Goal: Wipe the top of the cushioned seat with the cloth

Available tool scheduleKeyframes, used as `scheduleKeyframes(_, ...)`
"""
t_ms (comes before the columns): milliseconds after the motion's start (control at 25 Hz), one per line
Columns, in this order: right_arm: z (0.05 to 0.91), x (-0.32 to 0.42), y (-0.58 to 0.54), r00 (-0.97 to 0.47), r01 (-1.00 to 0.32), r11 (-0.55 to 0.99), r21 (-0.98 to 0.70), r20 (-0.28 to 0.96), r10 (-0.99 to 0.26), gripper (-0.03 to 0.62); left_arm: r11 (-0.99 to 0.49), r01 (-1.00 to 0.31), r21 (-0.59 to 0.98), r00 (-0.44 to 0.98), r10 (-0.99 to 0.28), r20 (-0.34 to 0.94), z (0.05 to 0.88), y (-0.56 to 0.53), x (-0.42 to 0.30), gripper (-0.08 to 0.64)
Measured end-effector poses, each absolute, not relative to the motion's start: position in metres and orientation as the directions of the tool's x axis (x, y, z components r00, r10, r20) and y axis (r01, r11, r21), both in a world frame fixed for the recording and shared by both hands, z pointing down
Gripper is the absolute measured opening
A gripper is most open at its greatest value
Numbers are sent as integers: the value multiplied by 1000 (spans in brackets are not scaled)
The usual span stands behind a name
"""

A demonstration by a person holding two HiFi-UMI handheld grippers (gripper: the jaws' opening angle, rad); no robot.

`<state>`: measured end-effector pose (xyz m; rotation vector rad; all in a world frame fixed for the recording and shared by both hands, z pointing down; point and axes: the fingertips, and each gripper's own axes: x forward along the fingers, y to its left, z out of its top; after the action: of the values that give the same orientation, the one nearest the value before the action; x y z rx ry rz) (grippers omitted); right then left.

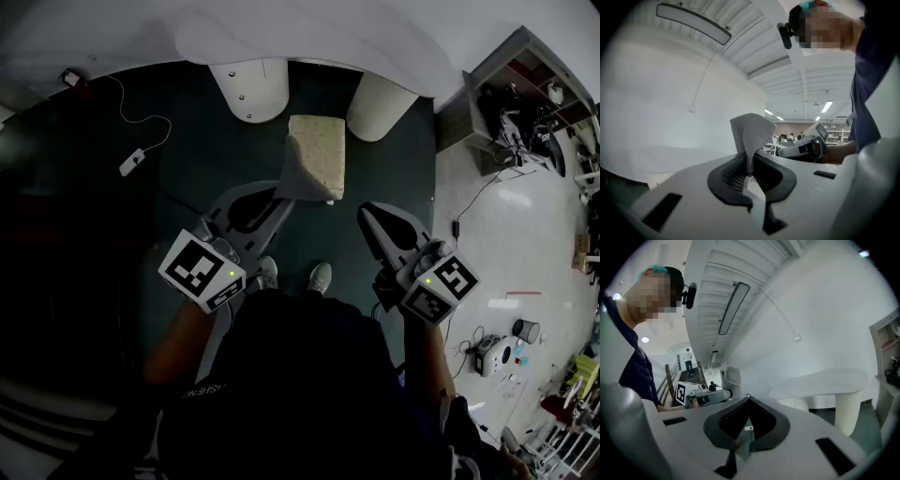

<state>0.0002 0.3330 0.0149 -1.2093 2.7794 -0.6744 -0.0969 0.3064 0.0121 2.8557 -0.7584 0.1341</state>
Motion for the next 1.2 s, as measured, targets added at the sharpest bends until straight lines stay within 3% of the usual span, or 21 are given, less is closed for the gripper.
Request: scheduleKeyframes(1200, 41, 91, 354, -736, -634, 622, -459, 112, -668, 26, -822, -554, 133, 828, -526, 196, 36, 326, -17, 28)
